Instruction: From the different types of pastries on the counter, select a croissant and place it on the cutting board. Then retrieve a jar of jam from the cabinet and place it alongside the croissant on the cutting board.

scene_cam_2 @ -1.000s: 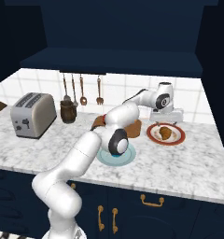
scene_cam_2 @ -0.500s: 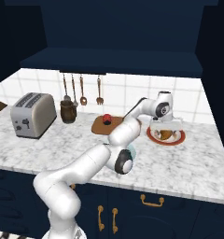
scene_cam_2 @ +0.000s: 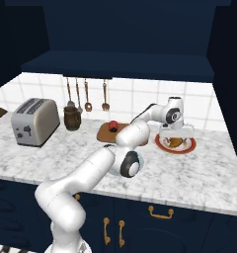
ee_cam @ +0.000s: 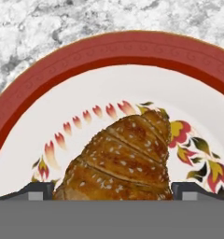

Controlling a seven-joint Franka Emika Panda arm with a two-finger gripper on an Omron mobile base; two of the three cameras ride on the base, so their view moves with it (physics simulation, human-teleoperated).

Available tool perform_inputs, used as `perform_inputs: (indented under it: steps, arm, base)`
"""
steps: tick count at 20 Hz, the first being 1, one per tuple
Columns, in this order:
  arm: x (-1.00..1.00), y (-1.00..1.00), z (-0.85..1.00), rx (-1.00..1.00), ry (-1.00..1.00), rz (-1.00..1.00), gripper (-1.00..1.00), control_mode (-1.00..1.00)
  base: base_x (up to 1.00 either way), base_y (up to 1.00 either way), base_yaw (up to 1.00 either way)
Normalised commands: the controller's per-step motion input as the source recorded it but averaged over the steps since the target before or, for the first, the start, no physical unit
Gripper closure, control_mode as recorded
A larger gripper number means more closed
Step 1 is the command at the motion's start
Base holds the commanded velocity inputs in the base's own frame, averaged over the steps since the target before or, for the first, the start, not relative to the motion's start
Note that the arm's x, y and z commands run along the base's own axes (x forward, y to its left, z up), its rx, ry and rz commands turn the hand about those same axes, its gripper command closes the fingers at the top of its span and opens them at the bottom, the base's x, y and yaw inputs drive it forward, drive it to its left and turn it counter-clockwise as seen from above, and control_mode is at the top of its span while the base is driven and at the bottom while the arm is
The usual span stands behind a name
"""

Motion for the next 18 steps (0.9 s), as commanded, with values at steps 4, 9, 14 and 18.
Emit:
perform_inputs:
  steps: [4, 9, 14, 18]
  arm:
    - [0.24, -0.17, -0.11, 0.19, 0.18, 0.00, 1.00, -1.00]
    - [0.19, 0.04, 0.35, 0.08, 0.14, 0.00, 1.00, -1.00]
    - [0.06, 0.18, 0.51, 0.03, 0.07, 0.00, 1.00, -1.00]
    - [0.03, 0.30, 0.41, 0.05, 0.07, 0.00, 1.00, -1.00]
  base:
    - [0.00, 0.00, 0.00]
    - [0.00, 0.00, 0.00]
    - [0.00, 0.00, 0.00]
    - [0.00, 0.00, 0.00]
